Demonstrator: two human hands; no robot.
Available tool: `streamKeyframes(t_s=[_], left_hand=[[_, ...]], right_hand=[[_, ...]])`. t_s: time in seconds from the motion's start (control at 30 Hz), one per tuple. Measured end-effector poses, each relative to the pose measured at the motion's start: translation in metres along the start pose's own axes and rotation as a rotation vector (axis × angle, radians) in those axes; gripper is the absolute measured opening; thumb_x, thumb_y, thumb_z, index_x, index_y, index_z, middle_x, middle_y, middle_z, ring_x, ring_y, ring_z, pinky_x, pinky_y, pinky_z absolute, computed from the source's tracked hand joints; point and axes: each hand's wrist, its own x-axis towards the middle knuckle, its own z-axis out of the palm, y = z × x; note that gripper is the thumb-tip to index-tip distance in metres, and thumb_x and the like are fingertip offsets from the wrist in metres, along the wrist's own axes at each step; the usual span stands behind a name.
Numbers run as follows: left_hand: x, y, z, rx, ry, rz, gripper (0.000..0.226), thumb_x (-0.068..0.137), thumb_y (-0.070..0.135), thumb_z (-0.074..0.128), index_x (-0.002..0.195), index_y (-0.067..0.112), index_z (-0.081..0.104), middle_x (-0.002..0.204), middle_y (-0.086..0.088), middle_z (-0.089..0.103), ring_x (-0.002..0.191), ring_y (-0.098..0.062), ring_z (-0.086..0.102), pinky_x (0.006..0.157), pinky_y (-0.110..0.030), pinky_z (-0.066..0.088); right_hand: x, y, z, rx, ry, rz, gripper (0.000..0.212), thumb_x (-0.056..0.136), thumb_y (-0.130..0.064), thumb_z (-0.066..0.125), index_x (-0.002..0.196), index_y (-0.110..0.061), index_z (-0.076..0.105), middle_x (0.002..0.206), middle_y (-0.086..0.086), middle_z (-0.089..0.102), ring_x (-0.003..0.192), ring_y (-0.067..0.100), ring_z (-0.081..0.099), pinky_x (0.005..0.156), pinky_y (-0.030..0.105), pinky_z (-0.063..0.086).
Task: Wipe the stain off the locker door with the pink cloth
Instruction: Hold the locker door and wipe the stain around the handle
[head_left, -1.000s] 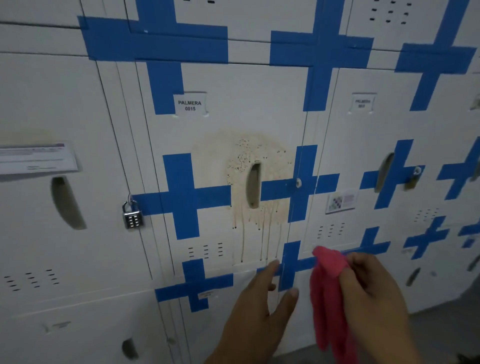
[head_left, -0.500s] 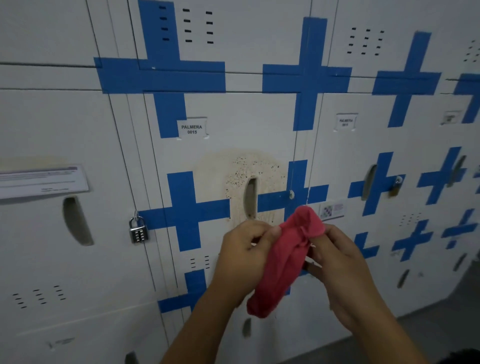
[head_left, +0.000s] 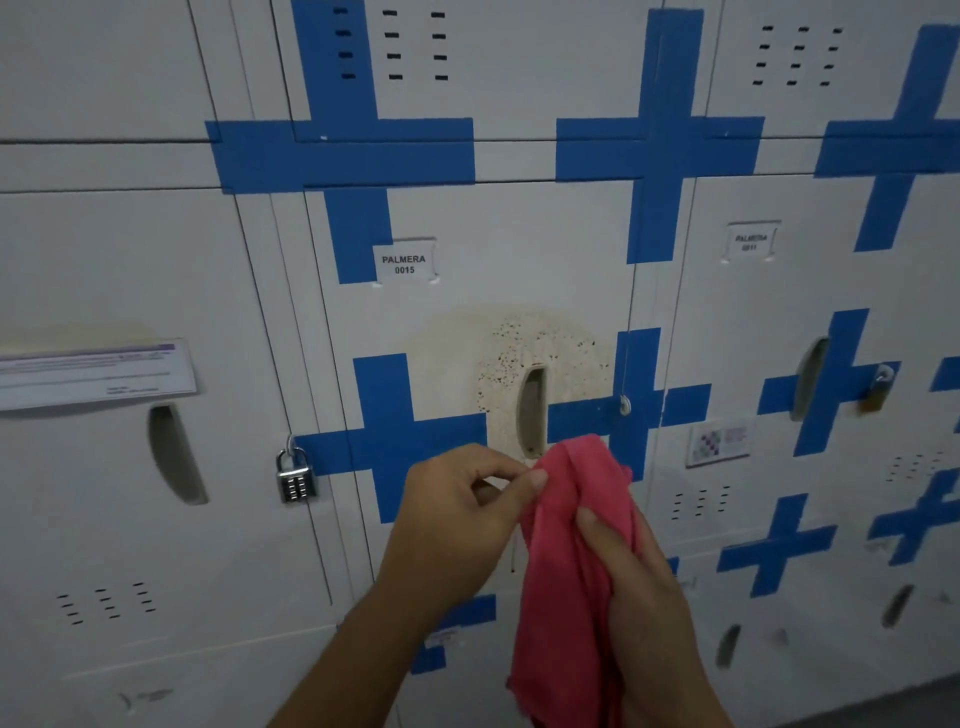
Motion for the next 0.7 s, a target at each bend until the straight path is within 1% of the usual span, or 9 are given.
streamKeyframes(t_s=[0.1, 0.13, 0.2, 0.27, 0.37, 0.47, 0.57, 0.63, 0.7], left_hand=[[0.012, -0.005, -0.011, 0.085, 0.079, 0.050, 0.007, 0.088, 0.034, 0.071, 0.084, 0.029, 0.075, 0.073, 0.013, 0.070, 0.063, -0.009, 0.065, 0.059, -0.019, 0.054], [0.015, -0.006, -0.012, 0.107, 0.099, 0.070, 0.006, 0.087, 0.035, 0.071, 0.084, 0.031, 0.074, 0.072, 0.013, 0.069, 0.064, -0.007, 0.064, 0.058, -0.016, 0.051], [0.020, -0.006, -0.014, 0.198, 0.121, 0.137, 0.006, 0.087, 0.038, 0.071, 0.089, 0.032, 0.072, 0.079, 0.019, 0.066, 0.074, 0.000, 0.063, 0.064, -0.010, 0.048], [0.025, -0.008, -0.016, 0.341, 0.163, 0.243, 0.015, 0.090, 0.042, 0.069, 0.100, 0.031, 0.070, 0.094, 0.023, 0.062, 0.087, 0.004, 0.061, 0.075, -0.008, 0.047], [0.035, -0.013, -0.022, 0.516, 0.310, 0.378, 0.021, 0.094, 0.035, 0.057, 0.112, 0.026, 0.066, 0.111, 0.017, 0.060, 0.101, 0.003, 0.054, 0.091, -0.022, 0.043], [0.053, -0.024, -0.030, 0.675, 0.360, 0.434, 0.032, 0.095, 0.025, 0.055, 0.126, 0.019, 0.059, 0.139, 0.000, 0.053, 0.129, -0.012, 0.046, 0.108, -0.034, 0.034], [0.076, -0.037, -0.037, 0.864, 0.344, 0.451, 0.051, 0.097, 0.023, 0.049, 0.147, 0.014, 0.041, 0.163, -0.014, 0.023, 0.153, -0.028, 0.016, 0.122, -0.049, 0.018], [0.090, -0.044, -0.042, 0.956, 0.348, 0.441, 0.061, 0.098, 0.027, 0.045, 0.155, 0.013, 0.028, 0.167, -0.016, 0.005, 0.155, -0.030, 0.000, 0.125, -0.052, 0.007], [0.102, -0.050, -0.047, 0.984, 0.382, 0.430, 0.063, 0.099, 0.030, 0.042, 0.157, 0.013, 0.024, 0.167, -0.016, 0.000, 0.155, -0.030, -0.005, 0.125, -0.052, 0.003]], right_hand=[[0.008, -0.002, 0.002, 0.111, -0.053, 0.078, 0.041, 0.077, -0.036, 0.065, 0.115, -0.019, 0.069, 0.090, 0.006, 0.079, 0.077, 0.019, 0.077, 0.060, 0.029, 0.058], [0.008, -0.005, 0.005, 0.153, -0.073, 0.098, 0.037, 0.082, -0.034, 0.063, 0.111, -0.012, 0.070, 0.086, 0.009, 0.079, 0.073, 0.017, 0.077, 0.059, 0.029, 0.058], [0.008, -0.012, 0.008, 0.214, -0.084, 0.111, 0.027, 0.096, -0.026, 0.054, 0.090, -0.004, 0.069, 0.063, 0.010, 0.074, 0.053, 0.010, 0.072, 0.046, 0.023, 0.054], [0.009, -0.019, 0.011, 0.311, -0.039, 0.138, 0.031, 0.097, -0.027, 0.053, 0.086, -0.003, 0.070, 0.060, 0.013, 0.073, 0.049, 0.015, 0.070, 0.047, 0.030, 0.053], [0.014, -0.026, 0.009, 0.450, -0.022, 0.109, 0.033, 0.098, -0.030, 0.051, 0.090, -0.004, 0.071, 0.066, 0.013, 0.075, 0.050, 0.018, 0.072, 0.043, 0.028, 0.054], [0.021, -0.031, 0.008, 0.419, -0.025, 0.032, 0.039, 0.096, -0.040, 0.051, 0.100, -0.008, 0.074, 0.086, 0.016, 0.078, 0.070, 0.023, 0.076, 0.067, 0.040, 0.051], [0.035, -0.037, 0.016, 0.161, 0.075, -0.097, 0.039, 0.091, -0.050, 0.053, 0.107, -0.020, 0.072, 0.100, 0.013, 0.076, 0.089, 0.027, 0.073, 0.082, 0.043, 0.053], [0.047, -0.044, 0.025, 0.010, 0.148, -0.221, 0.028, 0.095, -0.044, 0.052, 0.115, -0.031, 0.068, 0.104, 0.002, 0.073, 0.095, 0.022, 0.070, 0.083, 0.038, 0.055], [0.059, -0.051, 0.031, -0.035, 0.202, -0.301, 0.023, 0.099, -0.040, 0.051, 0.117, -0.037, 0.066, 0.104, -0.005, 0.072, 0.099, 0.020, 0.068, 0.083, 0.037, 0.057]])
